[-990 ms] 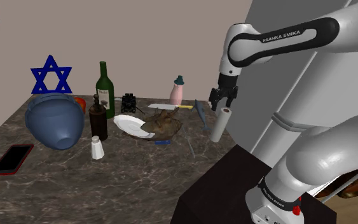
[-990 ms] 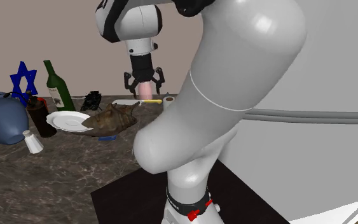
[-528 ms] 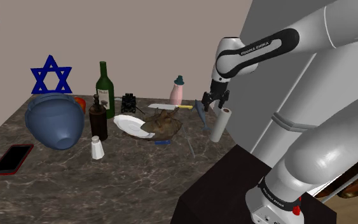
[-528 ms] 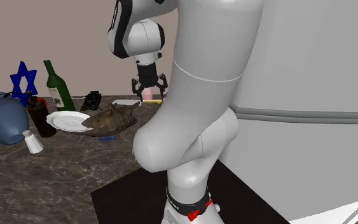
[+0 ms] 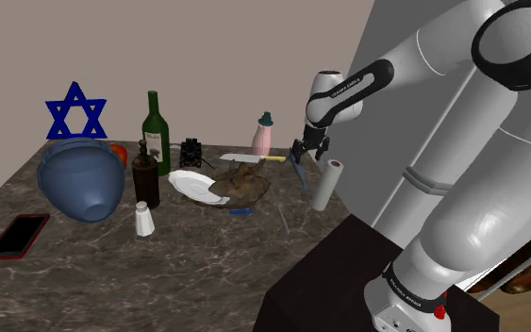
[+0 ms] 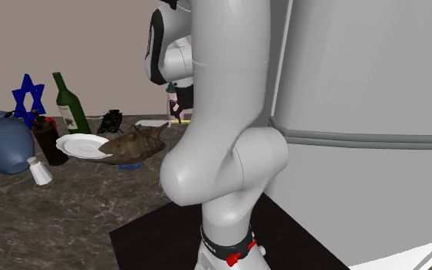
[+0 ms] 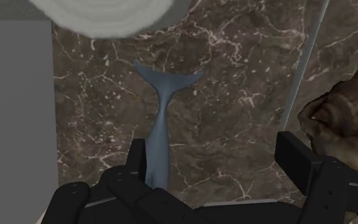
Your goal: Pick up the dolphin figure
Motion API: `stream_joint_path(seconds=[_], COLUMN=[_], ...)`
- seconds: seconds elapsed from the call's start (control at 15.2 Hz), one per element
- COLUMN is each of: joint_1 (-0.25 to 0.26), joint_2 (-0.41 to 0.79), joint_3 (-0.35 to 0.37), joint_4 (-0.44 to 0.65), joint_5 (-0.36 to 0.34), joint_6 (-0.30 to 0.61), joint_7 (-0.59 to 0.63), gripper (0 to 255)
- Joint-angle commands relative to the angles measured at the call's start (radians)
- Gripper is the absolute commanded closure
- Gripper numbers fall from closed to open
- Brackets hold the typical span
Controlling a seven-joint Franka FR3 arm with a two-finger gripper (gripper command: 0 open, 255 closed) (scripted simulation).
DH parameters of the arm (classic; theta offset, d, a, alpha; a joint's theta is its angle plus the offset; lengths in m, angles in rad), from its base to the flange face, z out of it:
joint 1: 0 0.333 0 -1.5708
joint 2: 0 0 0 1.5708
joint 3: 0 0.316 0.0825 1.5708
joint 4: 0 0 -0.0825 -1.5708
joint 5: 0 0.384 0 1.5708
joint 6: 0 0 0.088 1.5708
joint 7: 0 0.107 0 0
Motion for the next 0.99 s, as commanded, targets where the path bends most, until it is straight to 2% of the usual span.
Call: stream_joint_path(seconds=[0.0, 0.66, 0.92], joint_1=[-0.011, -0.070, -0.074], joint_2=[0.067, 0.401, 0.443], joint_3=[-0.011, -0.049, -0.046], joint_4=[0.043, 0.326, 0.327], joint_5=[-0.005, 0.010, 0.013], joint_6=[0.045, 0.189, 0.229], joint_7=[0.006, 0.024, 0.028], gripper=[0, 0, 0])
